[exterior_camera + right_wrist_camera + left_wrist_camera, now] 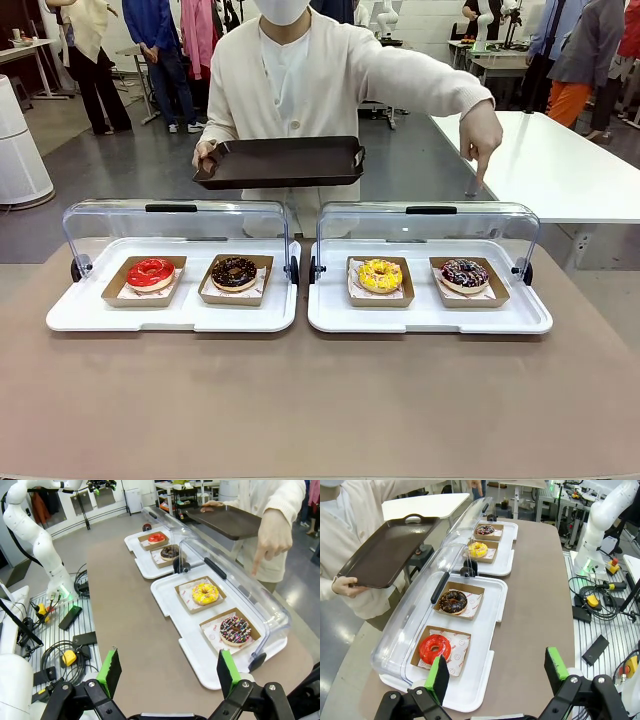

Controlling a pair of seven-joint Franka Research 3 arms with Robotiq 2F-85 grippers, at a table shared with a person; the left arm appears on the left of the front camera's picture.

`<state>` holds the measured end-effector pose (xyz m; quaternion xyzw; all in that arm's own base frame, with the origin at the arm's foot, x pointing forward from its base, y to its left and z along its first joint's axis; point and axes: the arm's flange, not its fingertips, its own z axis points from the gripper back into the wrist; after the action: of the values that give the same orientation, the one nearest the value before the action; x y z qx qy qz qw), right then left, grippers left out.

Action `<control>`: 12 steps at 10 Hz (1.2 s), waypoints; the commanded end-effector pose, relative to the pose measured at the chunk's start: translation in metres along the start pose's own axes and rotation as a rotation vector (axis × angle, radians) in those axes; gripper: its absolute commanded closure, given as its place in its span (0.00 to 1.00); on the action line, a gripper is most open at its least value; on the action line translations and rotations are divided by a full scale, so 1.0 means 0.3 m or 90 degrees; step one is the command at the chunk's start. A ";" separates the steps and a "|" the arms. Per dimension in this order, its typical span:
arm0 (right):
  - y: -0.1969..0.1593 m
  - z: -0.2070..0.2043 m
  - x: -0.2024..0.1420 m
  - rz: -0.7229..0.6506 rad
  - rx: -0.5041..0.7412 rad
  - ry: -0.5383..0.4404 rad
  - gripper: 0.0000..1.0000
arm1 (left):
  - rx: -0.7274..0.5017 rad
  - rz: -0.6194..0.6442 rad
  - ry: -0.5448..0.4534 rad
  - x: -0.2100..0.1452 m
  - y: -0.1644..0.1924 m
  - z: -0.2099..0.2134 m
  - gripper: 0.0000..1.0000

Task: Provide the desired donut to the person.
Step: Pick up and lift the Paper togo box containing the Donut pointed at by the person.

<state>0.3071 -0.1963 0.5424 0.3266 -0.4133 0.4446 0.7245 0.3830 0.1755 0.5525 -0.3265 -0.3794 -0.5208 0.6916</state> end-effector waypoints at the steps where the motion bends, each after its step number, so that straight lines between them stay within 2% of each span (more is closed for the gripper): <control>1: -0.002 0.000 0.003 0.008 0.004 -0.010 0.00 | -0.005 -0.004 0.000 0.001 -0.003 0.004 0.00; 4: 0.000 0.000 0.000 0.000 0.000 0.000 0.00 | -0.005 -0.004 0.000 0.001 -0.003 0.004 0.00; 8: -0.002 -0.145 0.151 0.020 0.074 0.215 0.00 | -0.005 -0.004 0.000 0.001 -0.003 0.004 0.00; 11: 0.008 -0.329 0.234 0.028 0.097 0.369 0.00 | -0.005 -0.004 0.000 0.001 -0.003 0.004 0.00; 12: 0.024 -0.387 0.254 0.048 0.086 0.404 0.00 | -0.005 -0.004 0.000 0.001 -0.003 0.004 0.00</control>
<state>0.3552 -0.0793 0.5617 0.2340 -0.1713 0.5683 0.7700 0.3835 0.1754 0.5527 -0.3264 -0.3788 -0.5211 0.6917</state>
